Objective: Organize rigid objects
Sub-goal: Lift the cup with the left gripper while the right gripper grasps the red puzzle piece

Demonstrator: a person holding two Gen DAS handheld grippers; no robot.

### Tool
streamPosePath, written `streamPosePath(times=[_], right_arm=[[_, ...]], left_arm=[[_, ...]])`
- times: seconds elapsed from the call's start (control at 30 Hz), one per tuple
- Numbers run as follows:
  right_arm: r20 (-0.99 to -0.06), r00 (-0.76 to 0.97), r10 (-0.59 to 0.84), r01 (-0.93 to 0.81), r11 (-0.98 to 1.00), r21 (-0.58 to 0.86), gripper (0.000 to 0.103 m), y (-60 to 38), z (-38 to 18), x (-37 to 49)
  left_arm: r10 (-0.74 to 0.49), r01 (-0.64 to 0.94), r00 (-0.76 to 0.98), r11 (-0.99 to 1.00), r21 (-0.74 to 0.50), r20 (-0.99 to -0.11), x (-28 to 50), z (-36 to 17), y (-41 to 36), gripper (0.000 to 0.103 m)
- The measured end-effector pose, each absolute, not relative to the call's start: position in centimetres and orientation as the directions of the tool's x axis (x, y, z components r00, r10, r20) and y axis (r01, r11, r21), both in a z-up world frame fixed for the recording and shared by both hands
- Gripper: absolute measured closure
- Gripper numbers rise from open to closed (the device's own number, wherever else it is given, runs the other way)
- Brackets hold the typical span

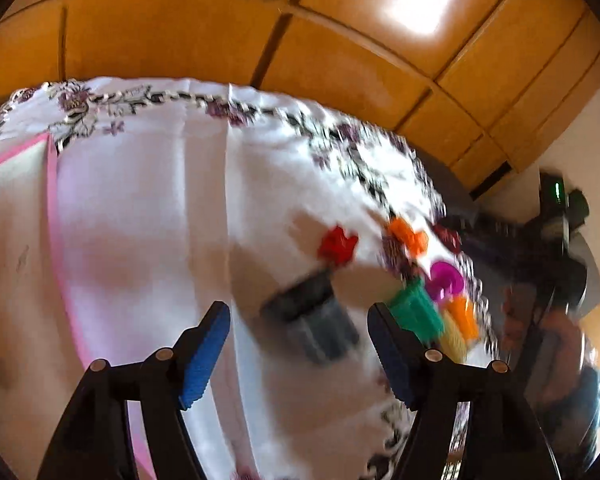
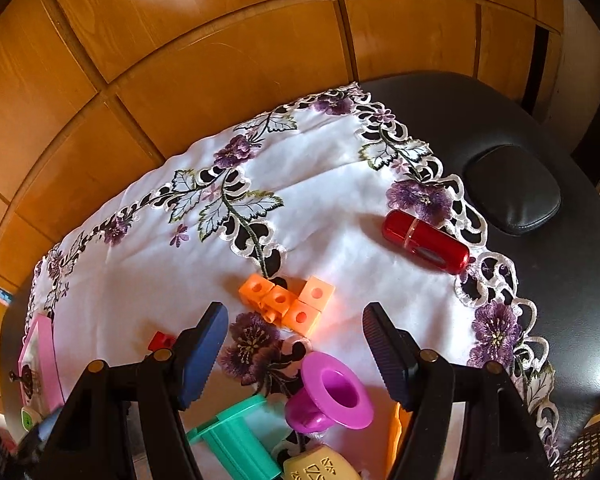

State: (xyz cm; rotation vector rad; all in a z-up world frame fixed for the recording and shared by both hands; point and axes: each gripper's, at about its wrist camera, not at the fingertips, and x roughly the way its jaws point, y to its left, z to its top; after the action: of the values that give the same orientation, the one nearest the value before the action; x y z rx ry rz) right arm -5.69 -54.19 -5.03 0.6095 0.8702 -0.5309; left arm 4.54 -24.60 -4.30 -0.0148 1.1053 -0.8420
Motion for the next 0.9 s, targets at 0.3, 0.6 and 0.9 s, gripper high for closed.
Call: streamPosePath(times=[0.3,0.6,0.9], right_arm=[[-0.806,0.569,-0.162,0.637,0.707,0.308,0.032,-54.2,-4.6,-6.0],[-0.800,0.581,-0.148,0.622,0.715,0.320,0.032,-54.0,-4.5,-5.9],[-0.810,0.565,-0.155,0.621,0.726,0.295,0.032,-53.9,-4.7,-5.5]], left_arm=[[-0.557,0.564,0.139,0.724,-0.397,-0.819,4.1,-6.4,-28.6,0.032],[-0.545,0.534,0.088,0.732,-0.422,-0.834,5.2,-8.3,-33.1,0.030],[-0.484,0.669,0.163,0.695,-0.264,-0.860,4.5,-8.7,-36.2,0.052]])
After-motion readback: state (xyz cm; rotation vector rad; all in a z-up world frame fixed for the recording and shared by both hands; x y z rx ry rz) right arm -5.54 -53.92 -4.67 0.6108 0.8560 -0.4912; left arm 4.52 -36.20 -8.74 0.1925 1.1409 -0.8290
